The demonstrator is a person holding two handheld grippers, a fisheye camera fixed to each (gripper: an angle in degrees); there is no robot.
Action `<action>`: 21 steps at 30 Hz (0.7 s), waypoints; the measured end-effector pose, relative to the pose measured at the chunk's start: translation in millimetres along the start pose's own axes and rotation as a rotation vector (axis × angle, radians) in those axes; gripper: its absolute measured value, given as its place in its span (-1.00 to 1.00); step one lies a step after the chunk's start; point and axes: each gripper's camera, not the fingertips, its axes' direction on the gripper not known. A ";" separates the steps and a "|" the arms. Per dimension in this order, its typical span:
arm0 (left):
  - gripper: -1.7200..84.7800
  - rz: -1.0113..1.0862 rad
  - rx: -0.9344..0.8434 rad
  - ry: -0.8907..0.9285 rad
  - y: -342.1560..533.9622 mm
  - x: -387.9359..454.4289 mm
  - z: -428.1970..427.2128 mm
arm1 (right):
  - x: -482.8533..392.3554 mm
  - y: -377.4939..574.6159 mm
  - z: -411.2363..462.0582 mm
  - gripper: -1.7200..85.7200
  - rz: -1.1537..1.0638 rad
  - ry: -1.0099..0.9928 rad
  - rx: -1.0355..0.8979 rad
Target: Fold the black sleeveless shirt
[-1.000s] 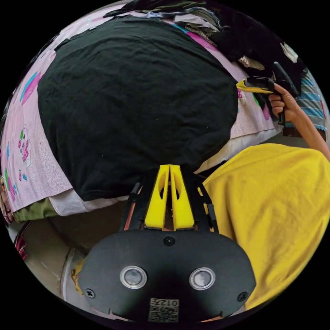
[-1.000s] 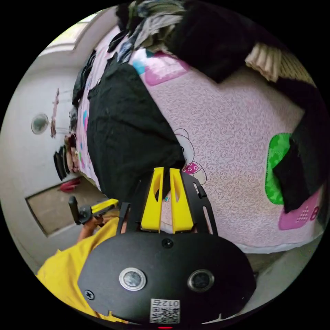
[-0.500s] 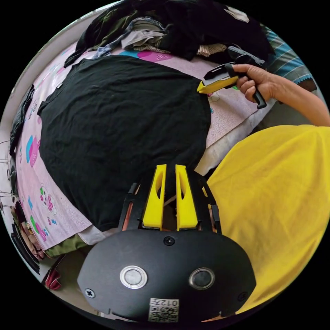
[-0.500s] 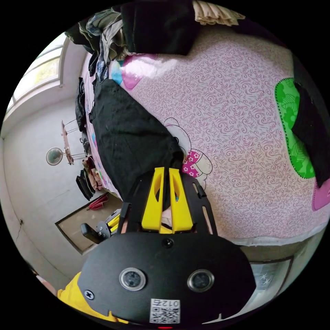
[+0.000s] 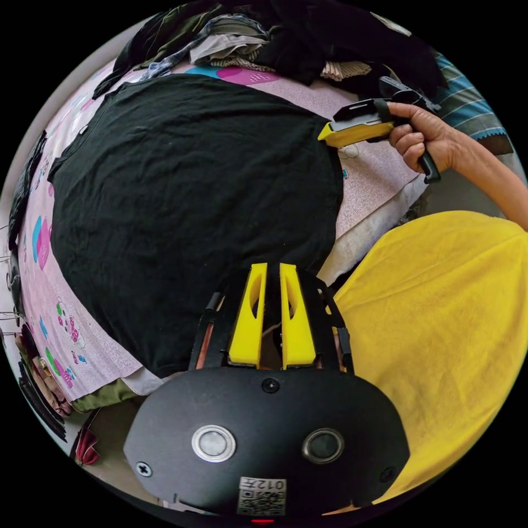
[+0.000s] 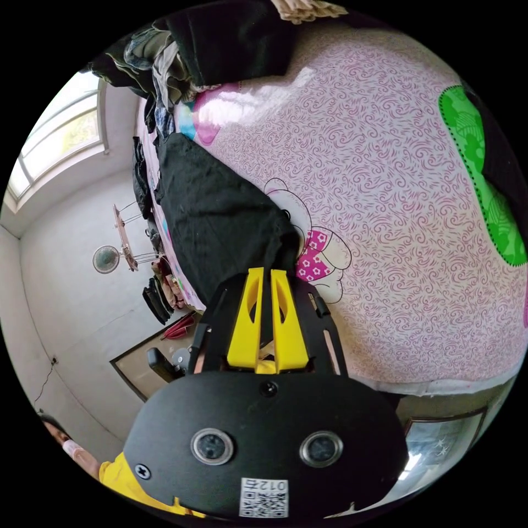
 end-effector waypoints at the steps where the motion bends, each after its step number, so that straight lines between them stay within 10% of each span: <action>1: -0.90 0.002 0.003 -0.002 0.0 0.0 -2.1 | 0.9 2.7 -2.2 -0.93 -0.002 -0.005 0.008; 21: -0.95 0.101 0.071 0.095 -44.0 15.4 -22.3 | -32.9 38.5 3.3 -0.96 -0.162 0.216 -0.039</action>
